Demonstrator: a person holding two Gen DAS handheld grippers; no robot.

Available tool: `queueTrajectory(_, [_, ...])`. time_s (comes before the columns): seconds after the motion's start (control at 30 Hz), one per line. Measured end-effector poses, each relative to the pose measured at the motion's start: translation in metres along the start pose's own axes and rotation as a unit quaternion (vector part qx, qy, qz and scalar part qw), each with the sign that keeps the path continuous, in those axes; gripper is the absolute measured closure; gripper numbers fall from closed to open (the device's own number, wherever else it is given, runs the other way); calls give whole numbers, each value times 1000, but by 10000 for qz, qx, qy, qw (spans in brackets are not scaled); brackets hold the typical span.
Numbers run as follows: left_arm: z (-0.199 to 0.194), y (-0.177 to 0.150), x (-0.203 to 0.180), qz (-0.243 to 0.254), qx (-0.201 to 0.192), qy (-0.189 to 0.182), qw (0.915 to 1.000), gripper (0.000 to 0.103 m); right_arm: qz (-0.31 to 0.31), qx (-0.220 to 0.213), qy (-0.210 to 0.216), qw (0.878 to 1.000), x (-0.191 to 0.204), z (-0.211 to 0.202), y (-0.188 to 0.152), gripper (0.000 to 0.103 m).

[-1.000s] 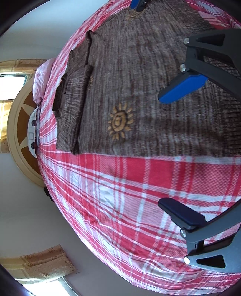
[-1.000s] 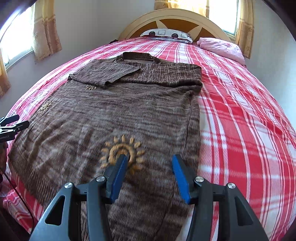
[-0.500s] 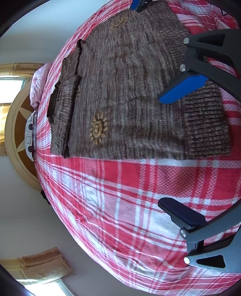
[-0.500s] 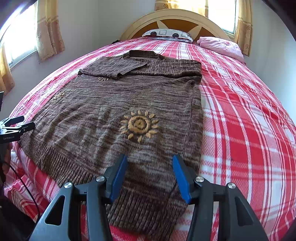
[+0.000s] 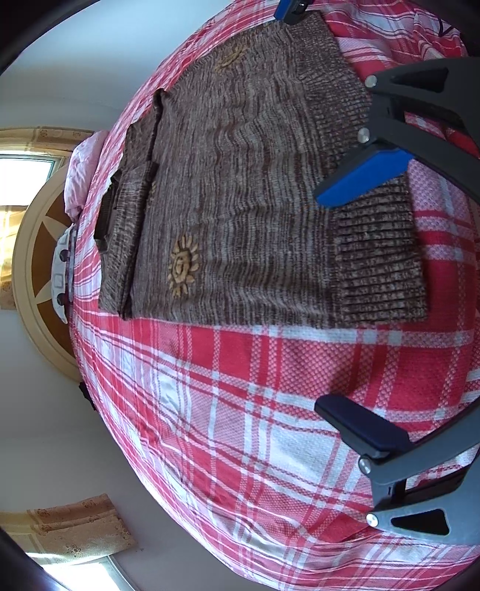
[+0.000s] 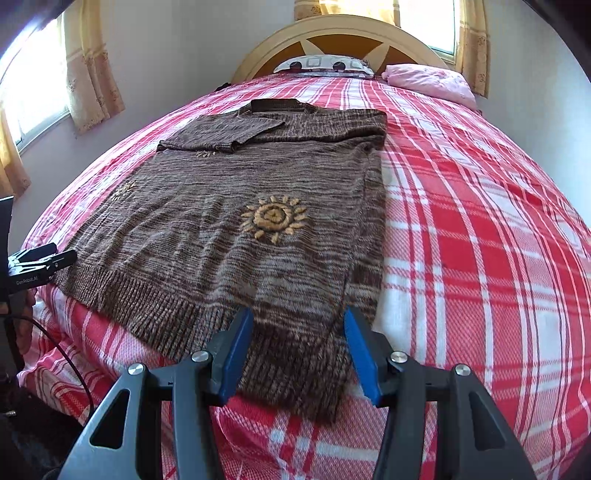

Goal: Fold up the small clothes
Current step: 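Move both tools to the ribbed hem of the brown sweater, then close the left tool on the hem ribbing while the right tool closes beside it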

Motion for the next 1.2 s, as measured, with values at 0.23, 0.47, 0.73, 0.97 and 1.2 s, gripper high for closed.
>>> queueTrajectory(0.23, [-6, -11, 0, -67, -46, -118, 9999, 1, 254, 60, 86, 9996, -13, -8, -10, 50])
queueTrajectory(0.47, [-13, -15, -7, -63, -137, -258, 9996, 12, 589, 130, 436, 9972, -17, -12, -17, 50])
queueTrajectory(0.73, [-22, -22, -5, -143, -96, -489, 9987, 28, 843, 152, 754, 9935, -15, -13, -20, 53])
queueTrajectory(0.97, [-22, -19, 2, -480, -108, -912, 9946, 30, 1028, 173, 965, 9899, -17, -12, -20, 67])
queueTrajectory(1.2, [-22, -19, -3, -483, -72, -1063, 9931, 36, 1069, 190, 990, 9891, -17, -12, -21, 68])
Point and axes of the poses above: each gripper's, at about its wrist camera, not at the fingertips, and z roughly the way its jaws point, x to its left, y to its top, the point moved 6 cm from there along z, roughly the way its jaws point, and after that the axes turned 6 degrees about z, right-handed, at the moved point
